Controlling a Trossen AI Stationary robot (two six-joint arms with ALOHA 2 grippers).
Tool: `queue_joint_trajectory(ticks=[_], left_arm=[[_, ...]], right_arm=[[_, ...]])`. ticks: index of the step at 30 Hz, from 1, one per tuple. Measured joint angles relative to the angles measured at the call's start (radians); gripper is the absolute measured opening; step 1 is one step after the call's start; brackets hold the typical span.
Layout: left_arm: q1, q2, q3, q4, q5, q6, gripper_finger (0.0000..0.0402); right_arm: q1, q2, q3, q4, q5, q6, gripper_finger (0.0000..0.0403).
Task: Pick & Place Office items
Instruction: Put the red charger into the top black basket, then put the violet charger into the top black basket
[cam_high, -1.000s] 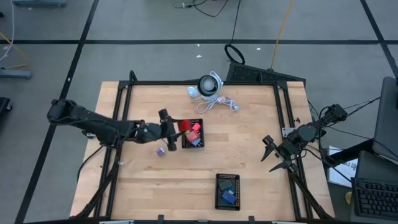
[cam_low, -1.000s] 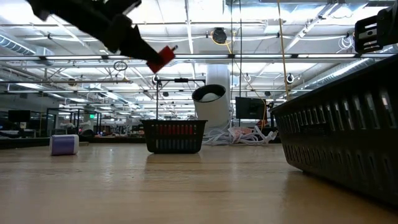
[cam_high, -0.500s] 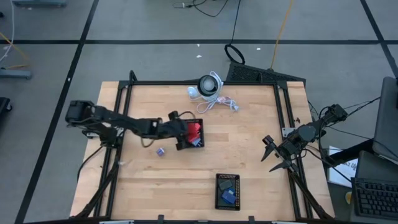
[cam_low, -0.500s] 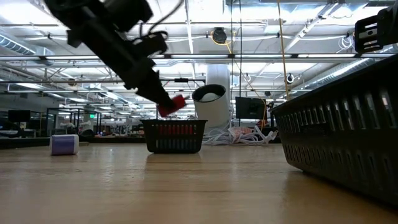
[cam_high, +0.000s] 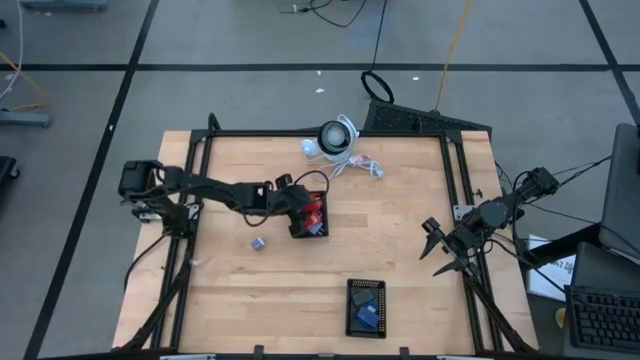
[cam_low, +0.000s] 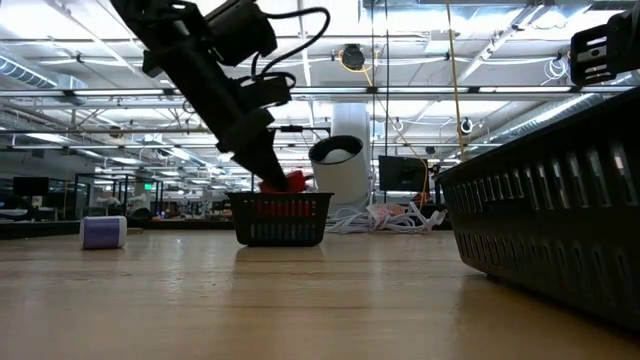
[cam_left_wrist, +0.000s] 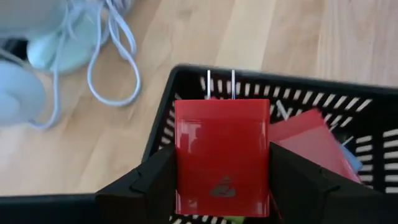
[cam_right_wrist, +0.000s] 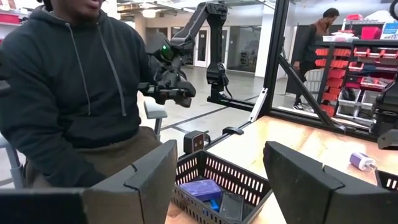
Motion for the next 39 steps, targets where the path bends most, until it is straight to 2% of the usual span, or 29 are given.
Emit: queue_joint_trajectory(ticks=[7, 11, 21, 28, 34, 39], left_arm=[[0.016, 0.001, 0.000, -0.047, 0.054, -0.078, 0.0212], [0.015, 0.000, 0.000, -0.046, 0.097, -0.089, 0.0222], [0.017, 0.000, 0.000, -0.053, 0.099, -0.131, 0.0222], [0.017, 0.000, 0.000, -0.054, 0.099, -0.164, 0.0262], [0.016, -0.075, 0.000, -0.099, 0.098, -0.198, 0.0285], [-0.003, -0.194, 0.000, -0.188, 0.097, -0.221, 0.0279]], right_arm=[[0.000, 0.000, 0.000, 0.000, 0.000, 0.000, 0.0231], [0.000, 0.000, 0.000, 0.000, 0.000, 0.000, 0.0232], [0.000, 0.000, 0.000, 0.000, 0.000, 0.000, 0.0227], [0.000, 0.000, 0.000, 0.000, 0.000, 0.000, 0.0231], [0.000, 0.000, 0.000, 0.000, 0.000, 0.000, 0.0227], [0.000, 0.000, 0.000, -0.001, 0.000, 0.000, 0.0231]])
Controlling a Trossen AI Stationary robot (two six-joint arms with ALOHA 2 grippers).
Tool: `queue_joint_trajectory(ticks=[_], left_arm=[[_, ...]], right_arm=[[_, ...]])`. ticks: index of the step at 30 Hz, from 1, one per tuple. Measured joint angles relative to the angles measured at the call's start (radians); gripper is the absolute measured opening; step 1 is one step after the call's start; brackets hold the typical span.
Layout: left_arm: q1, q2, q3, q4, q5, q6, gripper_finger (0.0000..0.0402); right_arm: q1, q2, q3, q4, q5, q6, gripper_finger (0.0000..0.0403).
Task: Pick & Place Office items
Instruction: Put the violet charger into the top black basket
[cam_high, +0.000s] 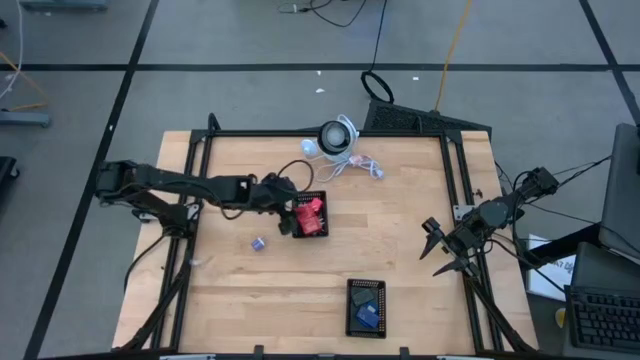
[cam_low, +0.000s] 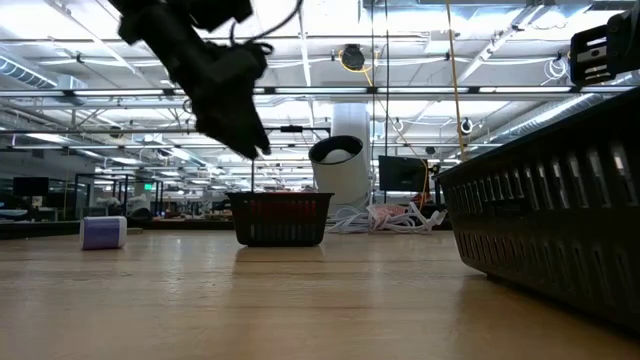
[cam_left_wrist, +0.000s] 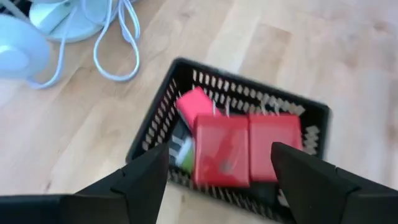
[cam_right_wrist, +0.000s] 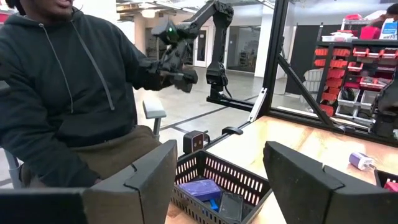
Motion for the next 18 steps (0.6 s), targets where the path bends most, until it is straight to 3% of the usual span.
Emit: queue_joint_trajectory(ticks=[8, 18], left_arm=[[-0.108, -0.162, 0.000, -0.285, 0.103, -0.202, 0.0252], [-0.305, -0.113, -0.001, -0.562, 0.105, -0.599, 0.0226]], right_arm=[[0.000, 0.000, 0.000, 0.000, 0.000, 0.000, 0.0227], [0.000, 0.000, 0.000, 0.000, 0.000, 0.000, 0.0232]])
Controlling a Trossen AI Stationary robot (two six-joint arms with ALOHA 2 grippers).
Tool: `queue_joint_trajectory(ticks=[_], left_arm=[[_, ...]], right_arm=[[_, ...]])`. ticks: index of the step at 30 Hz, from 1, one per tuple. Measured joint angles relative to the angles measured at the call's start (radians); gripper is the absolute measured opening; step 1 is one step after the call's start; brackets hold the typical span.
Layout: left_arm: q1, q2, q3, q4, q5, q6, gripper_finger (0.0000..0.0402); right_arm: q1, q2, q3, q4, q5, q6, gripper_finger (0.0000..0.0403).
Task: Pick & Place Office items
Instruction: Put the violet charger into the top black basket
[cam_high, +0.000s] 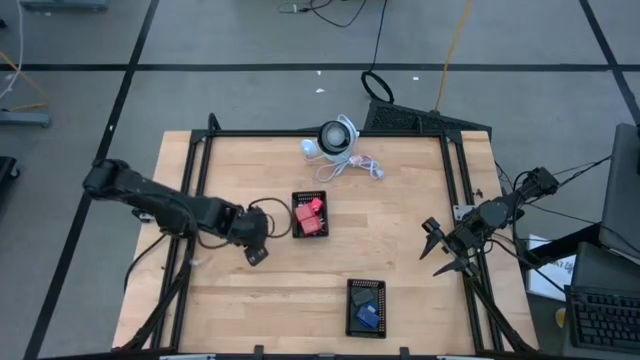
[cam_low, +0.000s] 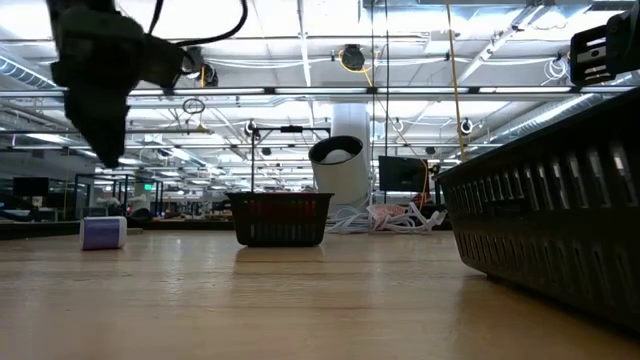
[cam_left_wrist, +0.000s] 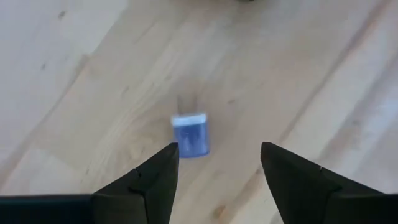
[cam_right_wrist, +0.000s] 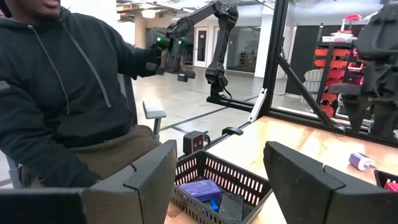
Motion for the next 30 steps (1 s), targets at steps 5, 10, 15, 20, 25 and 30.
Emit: queue_joint_trajectory(ticks=[5, 10, 15, 20, 25, 30], left_arm=[[-0.029, 0.044, -0.008, -0.023, -0.071, -0.124, 0.0247], [-0.032, 0.088, -0.026, -0.010, -0.079, -0.149, 0.0291], [-0.033, 0.138, -0.034, -0.012, -0.022, -0.154, 0.0325], [-0.033, 0.183, -0.034, -0.011, -0.015, -0.155, 0.0330], [-0.032, 0.217, -0.034, -0.008, -0.016, -0.154, 0.0314], [-0.032, 0.249, -0.034, -0.005, -0.016, -0.155, 0.0298]], right_arm=[[0.000, 0.000, 0.000, 0.000, 0.000, 0.000, 0.0230], [0.000, 0.000, 0.000, 0.002, 0.000, 0.000, 0.0227], [0.000, 0.000, 0.000, 0.002, 0.000, 0.000, 0.0231], [0.000, 0.000, 0.000, 0.002, 0.000, 0.000, 0.0229], [0.000, 0.000, 0.000, 0.002, 0.000, 0.000, 0.0228], [0.000, 0.000, 0.000, 0.002, 0.000, 0.000, 0.0231]])
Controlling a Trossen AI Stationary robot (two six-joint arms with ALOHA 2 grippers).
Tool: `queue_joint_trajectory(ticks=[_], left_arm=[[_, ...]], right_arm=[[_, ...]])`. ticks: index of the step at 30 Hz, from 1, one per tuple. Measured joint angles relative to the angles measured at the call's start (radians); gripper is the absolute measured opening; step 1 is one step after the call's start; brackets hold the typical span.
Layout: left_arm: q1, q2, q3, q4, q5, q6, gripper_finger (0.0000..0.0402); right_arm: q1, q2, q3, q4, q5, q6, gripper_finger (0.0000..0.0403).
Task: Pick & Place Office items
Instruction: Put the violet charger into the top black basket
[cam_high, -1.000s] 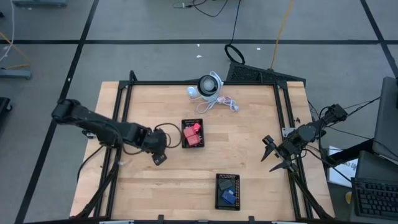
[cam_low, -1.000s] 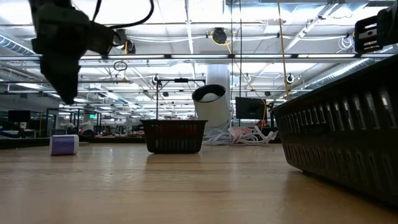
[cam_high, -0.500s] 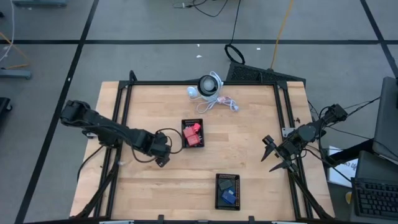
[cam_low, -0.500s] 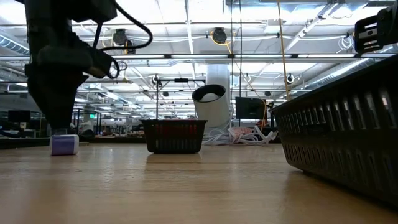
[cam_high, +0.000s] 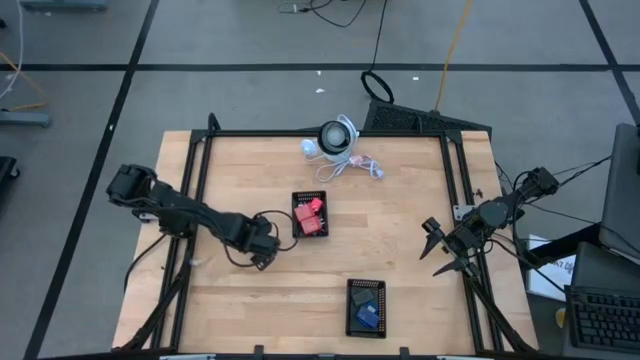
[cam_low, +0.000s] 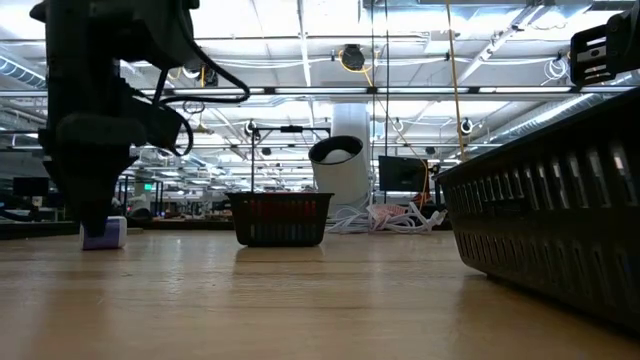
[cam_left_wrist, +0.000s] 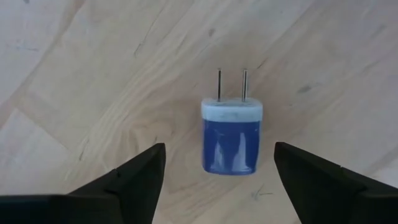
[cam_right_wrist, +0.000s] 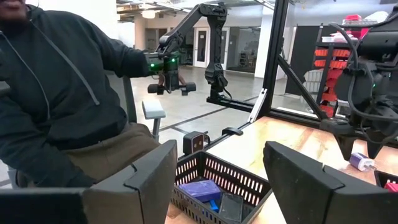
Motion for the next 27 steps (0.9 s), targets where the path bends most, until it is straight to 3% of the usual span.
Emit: queue_joint_trajectory(ticks=[12, 17, 23, 27], left_arm=[[0.034, 0.071, 0.003, 0.107, 0.016, 0.098, 0.0259], [0.045, 0.072, 0.003, 0.111, 0.045, 0.109, 0.0217], [0.044, 0.067, 0.003, 0.110, 0.057, 0.147, 0.0128], [0.046, 0.043, 0.013, 0.097, 0.058, 0.175, 0.0128]], right_arm=[[0.000, 0.000, 0.000, 0.000, 0.000, 0.000, 0.0231], [0.000, 0.000, 0.000, 0.000, 0.000, 0.000, 0.0229], [0.000, 0.000, 0.000, 0.000, 0.000, 0.000, 0.0228], [0.000, 0.000, 0.000, 0.000, 0.000, 0.000, 0.0231]])
